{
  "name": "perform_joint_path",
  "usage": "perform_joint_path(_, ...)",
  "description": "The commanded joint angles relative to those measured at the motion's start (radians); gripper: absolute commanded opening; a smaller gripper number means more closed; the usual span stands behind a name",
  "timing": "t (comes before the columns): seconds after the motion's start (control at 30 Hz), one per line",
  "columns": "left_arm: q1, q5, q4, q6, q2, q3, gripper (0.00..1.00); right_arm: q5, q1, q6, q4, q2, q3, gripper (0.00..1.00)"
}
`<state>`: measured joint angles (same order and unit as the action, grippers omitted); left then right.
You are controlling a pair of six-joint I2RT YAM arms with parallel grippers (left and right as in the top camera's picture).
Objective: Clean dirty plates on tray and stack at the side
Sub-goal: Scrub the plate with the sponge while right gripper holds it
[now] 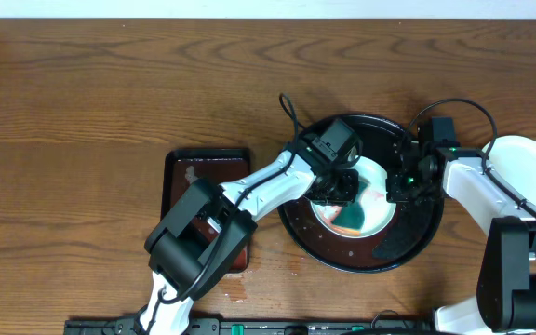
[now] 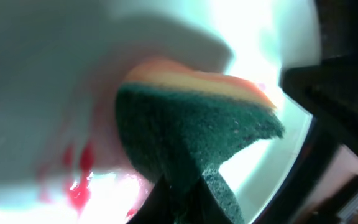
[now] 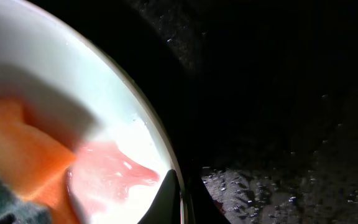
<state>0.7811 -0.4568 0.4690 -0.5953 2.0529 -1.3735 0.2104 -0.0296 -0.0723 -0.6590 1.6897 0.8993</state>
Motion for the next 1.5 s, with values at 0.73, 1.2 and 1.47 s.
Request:
perform_joint_path(0.73, -0.087, 0.148, 0.127, 0.035, 0.051, -0.069, 0.07, 0.000, -0.018, 0.022, -0.033, 0.019, -0.022, 0.01)
perform_joint_path(1.2, 0.017, -0.051, 0.008, 0.033, 0.051, -0.068, 0.08, 0.000, -0.018, 0.021, -0.034, 0.019, -0.022, 0.01)
perform_joint_path(1.47, 0.000, 0.164, 0.134, 0.063, 0.051, -0.066, 0.08, 0.000, -0.018, 0.021, -0.042, 0.019, -0.022, 0.01)
